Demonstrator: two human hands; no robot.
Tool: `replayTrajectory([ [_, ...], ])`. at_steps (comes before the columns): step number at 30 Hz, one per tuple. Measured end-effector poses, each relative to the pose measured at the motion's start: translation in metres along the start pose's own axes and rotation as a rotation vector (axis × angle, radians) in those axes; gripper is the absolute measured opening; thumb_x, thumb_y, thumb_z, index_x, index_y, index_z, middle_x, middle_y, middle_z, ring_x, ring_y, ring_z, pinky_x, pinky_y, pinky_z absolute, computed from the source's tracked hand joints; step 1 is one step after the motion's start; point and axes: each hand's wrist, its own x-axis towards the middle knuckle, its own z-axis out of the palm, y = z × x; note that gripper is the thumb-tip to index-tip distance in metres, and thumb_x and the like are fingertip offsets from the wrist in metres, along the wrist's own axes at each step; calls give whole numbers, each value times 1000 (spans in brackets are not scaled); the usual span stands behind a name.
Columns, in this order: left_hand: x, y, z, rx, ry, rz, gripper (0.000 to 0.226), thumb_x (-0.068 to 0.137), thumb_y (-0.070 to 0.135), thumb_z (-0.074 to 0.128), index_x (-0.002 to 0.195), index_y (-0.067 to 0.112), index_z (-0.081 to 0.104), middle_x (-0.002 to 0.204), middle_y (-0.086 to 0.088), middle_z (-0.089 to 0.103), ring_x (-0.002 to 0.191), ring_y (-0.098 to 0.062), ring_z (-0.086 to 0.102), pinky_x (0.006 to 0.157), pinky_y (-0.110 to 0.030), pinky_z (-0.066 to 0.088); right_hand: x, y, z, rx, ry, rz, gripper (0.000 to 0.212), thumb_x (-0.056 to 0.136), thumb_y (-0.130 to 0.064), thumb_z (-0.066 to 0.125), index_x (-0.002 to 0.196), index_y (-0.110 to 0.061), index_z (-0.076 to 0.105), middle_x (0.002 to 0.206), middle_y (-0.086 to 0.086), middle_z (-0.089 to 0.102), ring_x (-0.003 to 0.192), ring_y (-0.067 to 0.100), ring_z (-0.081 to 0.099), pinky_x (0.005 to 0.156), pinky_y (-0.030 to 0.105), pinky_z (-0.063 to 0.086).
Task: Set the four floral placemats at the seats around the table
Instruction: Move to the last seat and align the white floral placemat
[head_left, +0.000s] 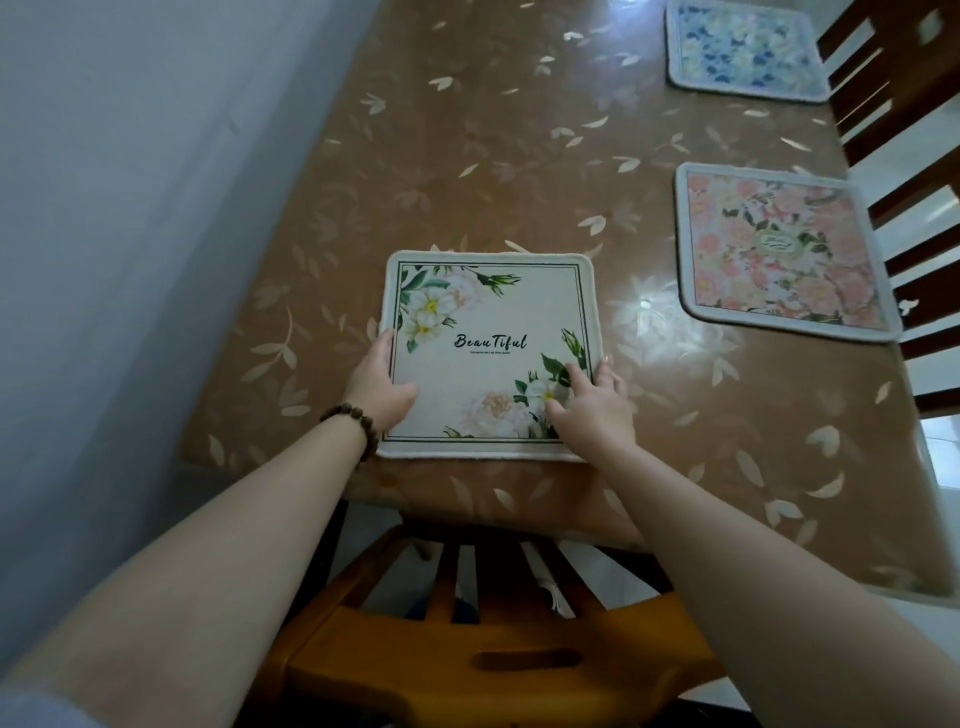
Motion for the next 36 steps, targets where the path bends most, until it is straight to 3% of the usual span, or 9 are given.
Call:
replayTrajectory([
  [5,-12,3,12,5,-49,51,79,79,9,56,146,30,20,149,0,33,126,-26,44,98,-45,44,-24,17,-2,32,15,44,65,88,-44,46,148,-28,25,158,11,10,141,31,9,112,45,23],
  [8,-17,5,23,36,-71,118,79,79,8,57,147,25,22,154,0,24,138,-19,26,111,-41,30,-41,32,2,45,31,83,65,89,-43,47,148,-27,25,159,10,10,140,30,10,110,45,26],
  [12,-23,8,31,65,-142,139,81,79,12,59,147,27,18,157,1,13,142,-15,15,113,-34,21,-57,46,7,62,48,126,66,88,-45,47,147,-28,24,158,10,10,140,31,11,110,45,27],
  [17,-40,-6,29,254,-170,164,96,76,35,71,148,28,8,157,-8,-4,143,-23,6,110,-35,17,-61,54,8,110,50,141,80,85,-58,52,150,-28,16,159,11,5,143,33,4,113,48,20],
  [20,-54,-18,30,359,-174,191,105,71,49,74,149,26,6,157,-7,-4,144,-22,1,113,-38,12,-61,51,9,103,35,134,85,81,-64,53,150,-30,16,159,11,6,143,31,2,112,47,22],
  [26,-65,-28,29,396,-160,201,113,63,58,76,148,27,8,158,-5,-2,143,-19,-1,113,-39,13,-64,41,10,61,6,113,87,77,-69,53,149,-35,17,159,14,7,142,33,4,110,46,27],
  [32,-77,-51,26,555,-186,202,126,55,59,80,146,38,-4,155,-3,-19,142,-22,-12,113,-41,13,-73,33,18,6,-23,65,90,76,-71,54,149,-34,17,159,15,3,142,34,2,111,46,25],
  [36,-78,-52,25,596,-164,217,128,55,54,83,144,42,-9,155,-6,-20,142,-25,-10,113,-43,15,-79,30,18,-13,-53,44,108,65,-75,62,150,-33,10,159,16,-7,144,34,-4,114,46,22],
])
